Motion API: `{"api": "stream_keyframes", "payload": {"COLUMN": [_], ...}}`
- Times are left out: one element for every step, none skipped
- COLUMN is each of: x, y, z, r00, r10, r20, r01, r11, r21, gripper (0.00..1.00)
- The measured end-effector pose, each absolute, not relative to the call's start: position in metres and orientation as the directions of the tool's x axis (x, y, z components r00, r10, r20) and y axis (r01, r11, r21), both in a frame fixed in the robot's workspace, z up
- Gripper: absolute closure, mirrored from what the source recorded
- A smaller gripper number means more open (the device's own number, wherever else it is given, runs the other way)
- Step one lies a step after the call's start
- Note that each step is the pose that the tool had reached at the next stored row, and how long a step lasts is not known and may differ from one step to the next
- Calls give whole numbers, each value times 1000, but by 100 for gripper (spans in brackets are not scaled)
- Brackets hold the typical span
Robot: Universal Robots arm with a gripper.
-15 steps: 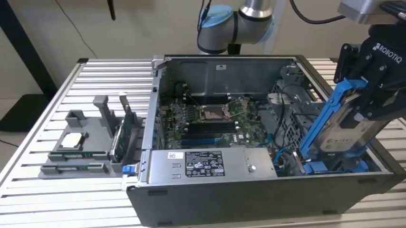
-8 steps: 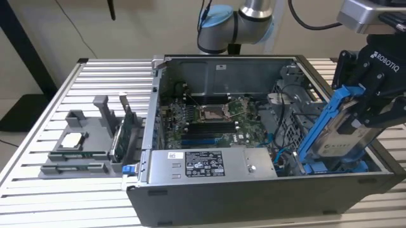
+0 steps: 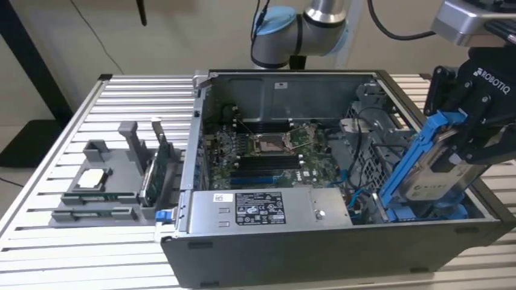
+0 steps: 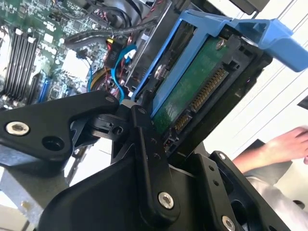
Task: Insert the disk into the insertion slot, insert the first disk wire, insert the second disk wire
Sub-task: 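Insert the disk into the insertion slot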
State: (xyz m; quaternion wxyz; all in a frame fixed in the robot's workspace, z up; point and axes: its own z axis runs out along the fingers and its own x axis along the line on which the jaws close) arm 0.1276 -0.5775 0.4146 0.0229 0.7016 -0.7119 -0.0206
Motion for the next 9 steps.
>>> {"api": "stream_keyframes", "payload": {"x": [128,128,129,129,129,129,129,129,129], "y": [-578,-577,-577,-577,-576,-575,-575,-574,-574], "z": [414,414,413,412,412,411,410,410,409], "r00": [-14,-14,-14,-14,-14,-14,-14,-14,-14], "r10": [-1000,-1000,-1000,-1000,-1000,-1000,-1000,-1000,-1000], "r20": [4,4,4,4,4,4,3,4,4], "r01": [-998,-998,-998,-998,-998,-998,-998,-998,-998], "r11": [14,14,14,14,14,14,14,14,14], "r21": [61,61,61,61,61,61,61,61,61], "gripper": [67,67,67,67,67,67,67,67,67]}}
